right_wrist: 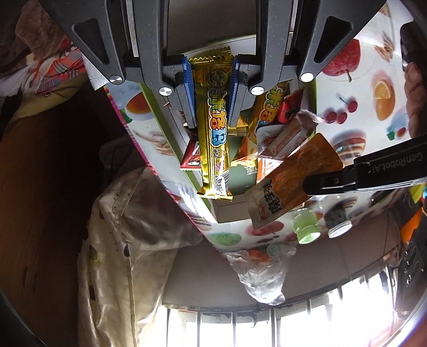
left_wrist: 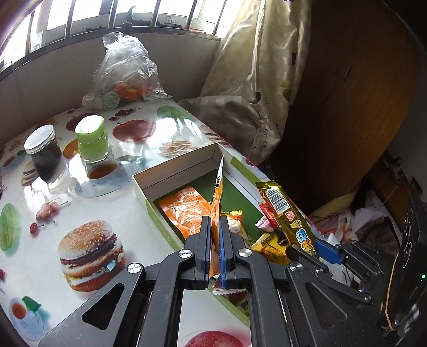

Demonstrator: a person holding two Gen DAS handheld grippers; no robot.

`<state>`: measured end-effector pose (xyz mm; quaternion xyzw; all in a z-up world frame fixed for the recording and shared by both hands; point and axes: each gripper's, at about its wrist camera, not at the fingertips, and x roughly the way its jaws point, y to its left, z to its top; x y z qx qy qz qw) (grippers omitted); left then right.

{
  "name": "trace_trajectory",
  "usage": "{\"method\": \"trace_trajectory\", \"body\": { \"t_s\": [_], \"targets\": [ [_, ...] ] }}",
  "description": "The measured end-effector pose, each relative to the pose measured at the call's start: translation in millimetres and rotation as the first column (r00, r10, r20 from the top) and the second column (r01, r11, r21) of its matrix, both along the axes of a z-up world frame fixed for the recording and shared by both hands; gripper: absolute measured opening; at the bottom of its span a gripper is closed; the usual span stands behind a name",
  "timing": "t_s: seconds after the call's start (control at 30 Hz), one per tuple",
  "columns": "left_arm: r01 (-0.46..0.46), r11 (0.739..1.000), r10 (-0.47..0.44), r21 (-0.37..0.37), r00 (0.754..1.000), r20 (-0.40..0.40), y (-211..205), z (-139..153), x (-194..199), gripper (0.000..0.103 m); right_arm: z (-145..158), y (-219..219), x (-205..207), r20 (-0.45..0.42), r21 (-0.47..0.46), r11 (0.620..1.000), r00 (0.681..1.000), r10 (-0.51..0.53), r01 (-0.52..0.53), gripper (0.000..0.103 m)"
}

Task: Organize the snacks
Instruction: 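Lower both packets into the green box and open both tools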

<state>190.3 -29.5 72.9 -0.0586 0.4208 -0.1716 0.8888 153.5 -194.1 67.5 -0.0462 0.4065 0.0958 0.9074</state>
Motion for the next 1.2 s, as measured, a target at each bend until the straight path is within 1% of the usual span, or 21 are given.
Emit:
{"method": "trace_trajectory", "body": {
  "t_s": [0.07,0.13,0.23,0.43,0.53,0.6,0.63,0.67,0.7,0.77,1.03,1.2],
  "targets": [
    [-0.004,1.000,0.004,-0.007,1.000,-0.015,-0.9,-2.5,3.9,0.005,-0.8,-0.7,2.0,0.002,0.001,1.000,1.000,-0.002,0.002,0.022],
    [-0.004,1.000,0.004,0.005,1.000,-0.018,-3.8,-5.5,5.2,0.005,-1.4,-2.0,3.5,0.005,0.011,1.000,1.000,-0.003,0.003,0.022],
    [-0.010,1.000,0.010,0.002,0.999,-0.040,-6.2,-10.8,7.8,0.005,-1.6,-3.9,4.7,0.007,0.023,1.000,1.000,-0.004,0.004,0.022],
    [-0.005,1.000,0.005,0.002,0.999,-0.038,-9.9,-10.1,7.6,0.006,-1.3,-5.2,5.8,0.010,0.044,0.999,1.000,0.003,-0.004,0.022],
    [-0.018,1.000,0.018,0.018,0.999,-0.037,-10.0,-9.5,7.9,0.008,-1.8,-7.3,6.0,0.006,0.061,0.998,1.000,0.006,-0.006,0.025],
    [-0.015,1.000,0.016,0.016,0.999,-0.039,-11.2,-9.3,7.6,0.013,-2.3,-6.8,6.3,0.001,0.067,0.998,1.000,0.010,-0.010,0.026],
    [-0.016,1.000,0.017,0.017,0.999,-0.040,-11.1,-8.9,7.3,0.019,-2.2,-6.8,6.0,0.001,0.070,0.997,1.000,0.012,-0.012,0.027],
    [-0.019,1.000,0.020,0.018,0.999,-0.040,-10.9,-8.6,7.1,0.020,-1.9,-6.9,5.4,0.001,0.073,0.997,1.000,0.012,-0.012,0.028],
    [-0.022,1.000,0.023,0.018,0.999,-0.040,-10.7,-8.3,6.9,0.020,-1.5,-6.8,4.8,0.001,0.077,0.997,1.000,0.013,-0.013,0.029],
    [-0.027,0.999,0.027,0.019,0.999,-0.041,-10.3,-7.6,6.3,0.020,-0.7,-6.9,3.5,0.003,0.079,0.997,1.000,0.010,-0.011,0.034],
    [-0.035,0.999,0.036,0.028,0.999,-0.026,-10.9,-2.5,-3.7,0.021,5.2,-10.1,-4.2,0.010,0.090,0.996,1.000,-0.003,0.002,0.040],
    [-0.036,0.999,0.037,0.031,0.999,-0.009,-13.2,2.9,-14.8,0.021,9.1,-12.3,-12.3,0.021,0.094,0.996,1.000,-0.009,0.007,0.041]
  ]
}}
